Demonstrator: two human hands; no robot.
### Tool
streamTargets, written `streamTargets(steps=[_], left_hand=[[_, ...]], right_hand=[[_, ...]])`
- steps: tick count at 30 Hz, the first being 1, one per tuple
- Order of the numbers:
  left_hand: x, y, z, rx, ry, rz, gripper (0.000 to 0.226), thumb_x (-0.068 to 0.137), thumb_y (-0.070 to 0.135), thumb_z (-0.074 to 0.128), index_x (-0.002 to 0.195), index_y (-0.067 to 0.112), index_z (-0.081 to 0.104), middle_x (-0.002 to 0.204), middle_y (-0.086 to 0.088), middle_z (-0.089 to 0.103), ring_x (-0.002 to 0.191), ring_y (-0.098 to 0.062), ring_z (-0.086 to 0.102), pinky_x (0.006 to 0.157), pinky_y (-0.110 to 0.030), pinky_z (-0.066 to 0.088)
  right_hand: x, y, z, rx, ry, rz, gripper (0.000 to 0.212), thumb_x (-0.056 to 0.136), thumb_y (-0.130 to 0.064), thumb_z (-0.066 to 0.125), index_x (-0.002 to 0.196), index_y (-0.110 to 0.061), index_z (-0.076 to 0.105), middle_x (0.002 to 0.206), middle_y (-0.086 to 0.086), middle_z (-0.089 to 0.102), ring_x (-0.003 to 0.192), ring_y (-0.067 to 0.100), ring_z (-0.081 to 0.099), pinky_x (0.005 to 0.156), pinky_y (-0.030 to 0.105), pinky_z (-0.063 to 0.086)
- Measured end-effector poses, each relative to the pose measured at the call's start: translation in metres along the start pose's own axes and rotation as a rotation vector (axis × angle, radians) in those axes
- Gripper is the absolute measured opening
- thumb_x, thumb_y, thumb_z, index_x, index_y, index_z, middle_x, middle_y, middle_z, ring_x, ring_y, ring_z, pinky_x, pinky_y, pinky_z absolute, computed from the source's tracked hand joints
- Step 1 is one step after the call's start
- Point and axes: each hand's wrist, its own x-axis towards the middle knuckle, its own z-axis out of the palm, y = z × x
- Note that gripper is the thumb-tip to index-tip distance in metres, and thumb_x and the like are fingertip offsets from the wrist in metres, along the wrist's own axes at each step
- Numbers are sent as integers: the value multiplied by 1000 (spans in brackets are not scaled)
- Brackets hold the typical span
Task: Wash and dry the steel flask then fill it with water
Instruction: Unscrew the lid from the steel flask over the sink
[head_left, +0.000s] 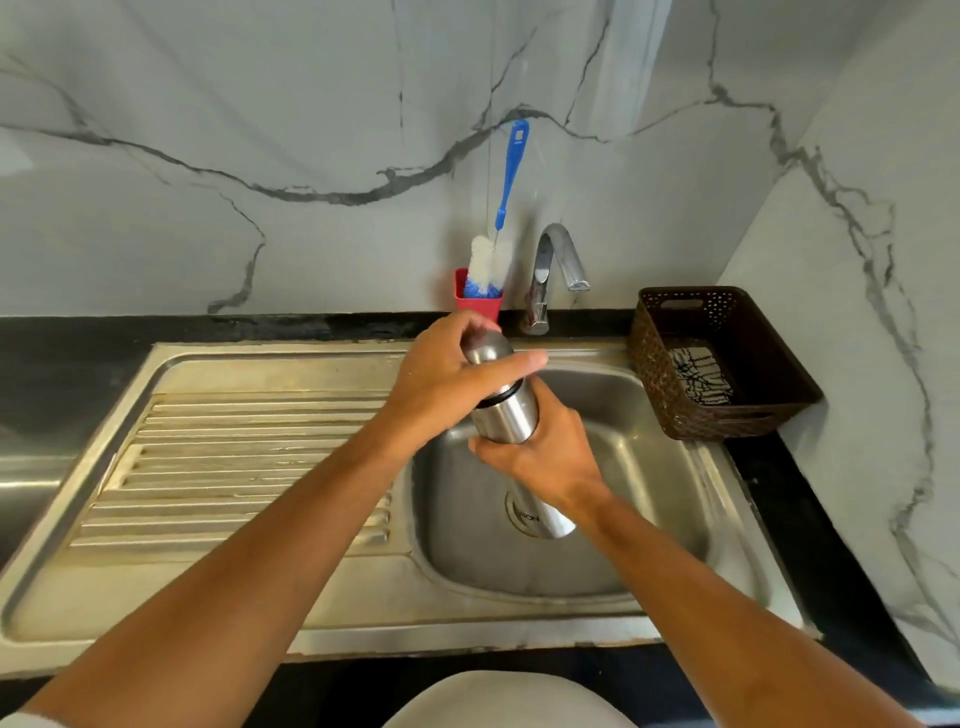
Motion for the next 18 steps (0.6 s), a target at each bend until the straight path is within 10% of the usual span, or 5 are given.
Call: streamTargets(steps=[7, 18], left_hand=[[-17, -13, -39, -166, -391, 58, 90, 94, 4, 74, 158, 49, 29, 158, 17, 38, 130, 9, 52, 103, -24, 53], [-45, -44, -91, 21, 85, 71, 61, 70, 58, 87, 120, 31, 65, 119, 2, 65, 102, -8, 68, 85, -29, 59]], right_hand=[[-11, -10, 13, 73, 60, 43, 54, 65, -34, 90, 111, -34, 63, 95, -9, 74, 82, 8, 72, 72, 38, 64], [-42, 1, 46, 42, 41, 63, 52, 66, -33, 93, 107, -36, 63, 93, -11, 74, 80, 6, 71, 73, 32, 62]])
